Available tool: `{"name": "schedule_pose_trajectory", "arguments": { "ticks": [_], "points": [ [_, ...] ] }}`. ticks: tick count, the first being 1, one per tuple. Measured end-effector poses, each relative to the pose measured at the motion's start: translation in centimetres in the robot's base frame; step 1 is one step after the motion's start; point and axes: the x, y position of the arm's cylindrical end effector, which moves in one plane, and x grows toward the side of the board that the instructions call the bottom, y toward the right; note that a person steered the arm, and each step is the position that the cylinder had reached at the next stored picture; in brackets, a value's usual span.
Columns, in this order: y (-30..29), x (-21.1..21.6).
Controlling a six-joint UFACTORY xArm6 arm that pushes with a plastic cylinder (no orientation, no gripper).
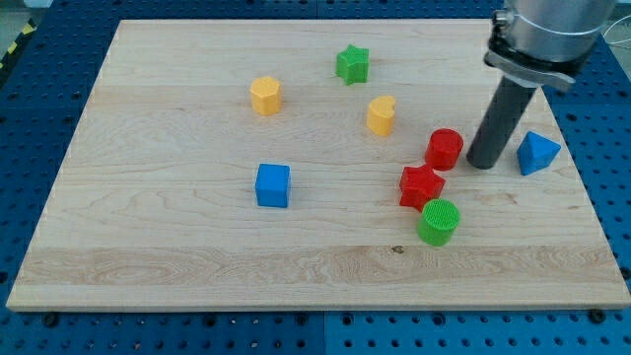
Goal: Slide the red circle in between the red star and the yellow heart
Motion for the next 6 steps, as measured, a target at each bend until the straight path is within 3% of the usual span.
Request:
{"name": "schedule_pose_trajectory", "arguments": {
  "ticks": [6],
  "points": [
    [-0.7, -1.8]
  ]
}}
